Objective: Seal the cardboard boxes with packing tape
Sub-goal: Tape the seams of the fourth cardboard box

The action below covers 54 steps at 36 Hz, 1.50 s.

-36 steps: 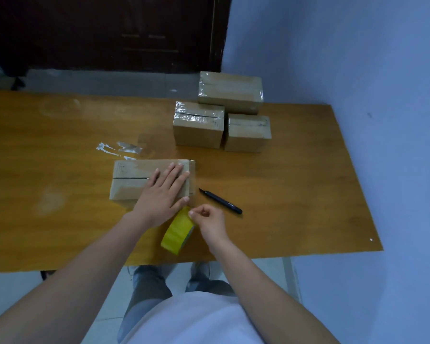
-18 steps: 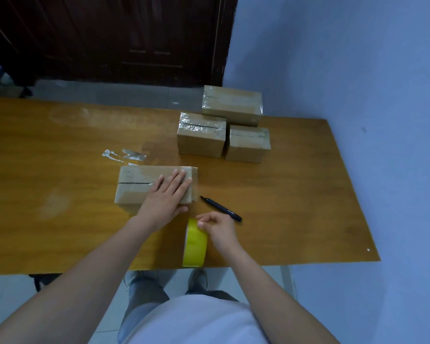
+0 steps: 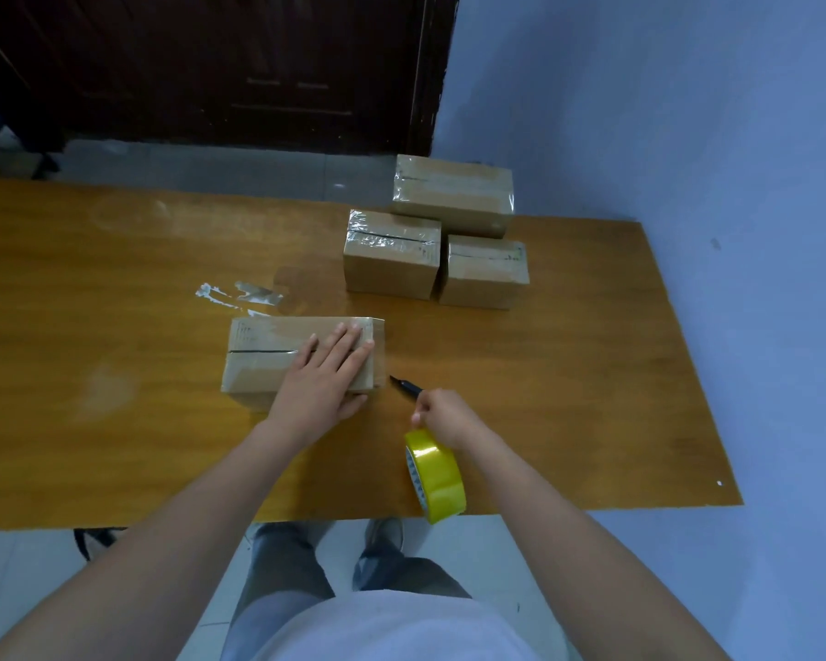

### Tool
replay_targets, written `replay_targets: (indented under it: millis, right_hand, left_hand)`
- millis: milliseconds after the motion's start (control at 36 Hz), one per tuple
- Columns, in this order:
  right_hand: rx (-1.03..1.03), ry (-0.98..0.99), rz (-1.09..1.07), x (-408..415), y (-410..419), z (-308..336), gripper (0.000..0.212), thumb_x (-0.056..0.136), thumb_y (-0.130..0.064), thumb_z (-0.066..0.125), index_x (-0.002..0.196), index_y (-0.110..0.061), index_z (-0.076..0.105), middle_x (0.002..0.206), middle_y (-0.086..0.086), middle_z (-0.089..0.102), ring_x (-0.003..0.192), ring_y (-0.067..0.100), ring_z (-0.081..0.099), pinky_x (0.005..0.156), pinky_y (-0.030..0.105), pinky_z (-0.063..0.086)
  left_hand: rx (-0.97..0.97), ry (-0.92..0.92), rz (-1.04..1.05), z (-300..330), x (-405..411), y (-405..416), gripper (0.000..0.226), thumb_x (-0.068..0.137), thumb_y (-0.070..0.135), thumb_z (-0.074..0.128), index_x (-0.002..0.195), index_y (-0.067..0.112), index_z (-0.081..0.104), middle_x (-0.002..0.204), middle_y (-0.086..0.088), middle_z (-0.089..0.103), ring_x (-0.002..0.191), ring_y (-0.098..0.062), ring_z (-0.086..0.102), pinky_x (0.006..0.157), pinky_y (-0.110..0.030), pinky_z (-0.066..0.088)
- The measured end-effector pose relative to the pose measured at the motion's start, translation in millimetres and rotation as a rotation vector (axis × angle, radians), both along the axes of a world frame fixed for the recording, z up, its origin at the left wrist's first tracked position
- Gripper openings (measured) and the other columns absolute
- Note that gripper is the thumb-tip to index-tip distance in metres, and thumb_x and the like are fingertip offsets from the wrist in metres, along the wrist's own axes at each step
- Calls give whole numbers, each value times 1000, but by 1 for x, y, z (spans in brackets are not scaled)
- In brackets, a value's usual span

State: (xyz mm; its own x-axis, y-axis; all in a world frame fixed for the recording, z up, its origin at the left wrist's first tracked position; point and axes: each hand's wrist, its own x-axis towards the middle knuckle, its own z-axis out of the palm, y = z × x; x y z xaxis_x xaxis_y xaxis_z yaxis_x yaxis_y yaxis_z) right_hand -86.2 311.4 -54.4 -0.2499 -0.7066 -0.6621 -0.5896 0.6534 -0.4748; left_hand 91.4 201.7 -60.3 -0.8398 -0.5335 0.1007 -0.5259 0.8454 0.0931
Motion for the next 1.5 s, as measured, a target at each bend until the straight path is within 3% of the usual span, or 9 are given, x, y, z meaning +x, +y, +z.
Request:
replay_targets:
  millis: [306, 444, 528, 611, 889, 1111, 1306, 1417, 1500]
  right_hand:
    - [6, 179, 180, -9, -49, -12, 5, 91, -14, 53, 89, -15, 58, 105, 16, 65, 95, 30, 62, 79, 34, 49]
    - [-51, 371, 204, -19, -56, -9, 18, 91, -19, 56, 106, -8, 53, 104, 14, 62, 94, 33, 60, 72, 37, 47]
    - [-83, 153, 24, -17, -53, -13, 3, 89, -13, 51, 86, -15, 51, 87, 8, 63, 77, 27, 61, 67, 38, 49]
    - [-181, -128, -219, -8, -46, -15, 25, 93, -5, 41, 71, -17, 42, 70, 5, 55, 58, 21, 55, 54, 26, 51]
    - [-198, -523, -555, 9, -28, -9, 20, 100, -11, 42, 81, -13, 39, 73, 9, 56, 51, 16, 59, 55, 27, 52]
    - [-244, -629, -674, 5, -23, -9, 19, 99, -30, 47, 89, -13, 45, 66, 8, 54, 43, 14, 59, 48, 20, 47]
    - [-210, -601, -510, 11, -38, -3, 76, 76, -70, 52, 117, -6, 49, 64, 3, 60, 49, 12, 61, 56, 25, 53]
    - [-154, -545, -425, 22, -52, 3, 90, 84, -58, 60, 144, -1, 24, 75, 7, 58, 60, 14, 59, 55, 24, 53]
    - [-129, -539, -399, 22, -63, 1, 67, 86, -47, 63, 127, 1, 39, 72, 9, 54, 50, 11, 57, 46, 25, 51]
  left_hand:
    - [25, 7, 1, 4, 0, -4, 81, 71, 40, 80, 139, 12, 47, 147, -11, 43, 136, -27, 39, 106, -48, 37]
    - [52, 14, 0, 4, -1, -7, 82, 70, 40, 79, 139, 15, 41, 147, -10, 43, 136, -27, 39, 109, -44, 28]
    - [83, 20, 7, 5, -2, -7, 82, 69, 40, 80, 138, 15, 43, 147, -10, 43, 137, -26, 36, 108, -42, 20]
    - [104, 14, 19, 8, -2, -7, 81, 70, 41, 79, 139, 15, 44, 148, -9, 42, 137, -24, 35, 109, -41, 19]
    - [219, 5, 54, 16, -4, -12, 75, 84, 43, 66, 148, 22, 32, 157, 0, 24, 146, -16, 14, 117, -36, 7]
    - [259, -17, 59, 22, 1, -15, 74, 91, 49, 53, 151, 30, 15, 160, 9, 4, 147, -10, -4, 114, -27, -9]
    - [324, 117, 21, 19, 13, -13, 71, 81, 37, 71, 144, 29, 39, 157, 8, 22, 145, -10, 8, 116, -30, -1]
    - [368, 159, 5, 14, 21, -18, 75, 73, 33, 79, 140, 28, 46, 152, 7, 32, 143, -10, 17, 118, -37, 9]
    - [371, 156, -2, 14, 23, -19, 74, 72, 33, 80, 139, 26, 47, 152, 7, 34, 143, -12, 20, 117, -34, 8]
